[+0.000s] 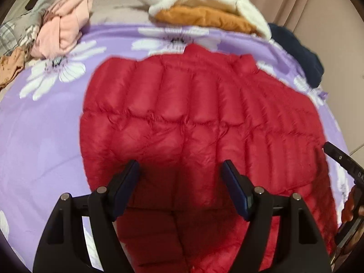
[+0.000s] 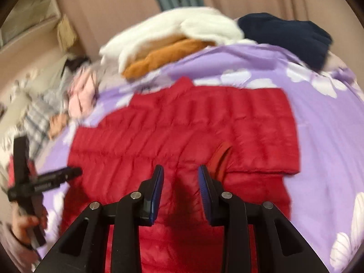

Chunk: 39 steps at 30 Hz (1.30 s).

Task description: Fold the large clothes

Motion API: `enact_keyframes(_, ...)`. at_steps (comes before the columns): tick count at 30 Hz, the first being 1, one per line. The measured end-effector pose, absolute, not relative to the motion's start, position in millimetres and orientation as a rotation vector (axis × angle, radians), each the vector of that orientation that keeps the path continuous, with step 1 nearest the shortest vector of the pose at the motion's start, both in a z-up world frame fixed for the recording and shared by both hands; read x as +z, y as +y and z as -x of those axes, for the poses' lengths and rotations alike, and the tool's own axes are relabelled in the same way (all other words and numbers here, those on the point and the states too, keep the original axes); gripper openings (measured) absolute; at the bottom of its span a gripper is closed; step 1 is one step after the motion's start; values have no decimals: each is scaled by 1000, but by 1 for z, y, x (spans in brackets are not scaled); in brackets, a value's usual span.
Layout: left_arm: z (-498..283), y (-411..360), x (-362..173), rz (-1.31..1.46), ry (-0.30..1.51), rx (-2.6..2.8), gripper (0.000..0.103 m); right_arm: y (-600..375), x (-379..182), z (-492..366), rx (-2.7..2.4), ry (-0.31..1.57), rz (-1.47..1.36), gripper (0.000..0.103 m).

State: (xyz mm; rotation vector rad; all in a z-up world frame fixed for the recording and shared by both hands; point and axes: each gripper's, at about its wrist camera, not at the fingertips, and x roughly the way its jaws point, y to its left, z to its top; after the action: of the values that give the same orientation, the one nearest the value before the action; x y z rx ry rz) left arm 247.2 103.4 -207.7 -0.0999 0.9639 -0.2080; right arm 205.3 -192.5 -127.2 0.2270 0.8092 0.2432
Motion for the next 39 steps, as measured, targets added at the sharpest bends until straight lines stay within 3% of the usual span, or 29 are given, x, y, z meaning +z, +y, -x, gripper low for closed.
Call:
enact_keyframes(7,-254,108,-224,150,996,-225,76,-198,-166,-224,244,902,-237,32)
enact_keyframes(12,-237,125,-205,280,980,-228,76,-213,-152,-202,272,886,-311,32)
enact_keyframes(16,-196,133,-189,226,938,-210,76,-235,-130,-164,275,817,-299,32)
enact_keyframes(26,-89,164,-209,462,1026,-277,80,-301,-150,-76,211,872,-461,56)
enact_keyframes(39,-59,150,-232,705,1037,-364,88,-315,-192,-43,286,965,-698,57)
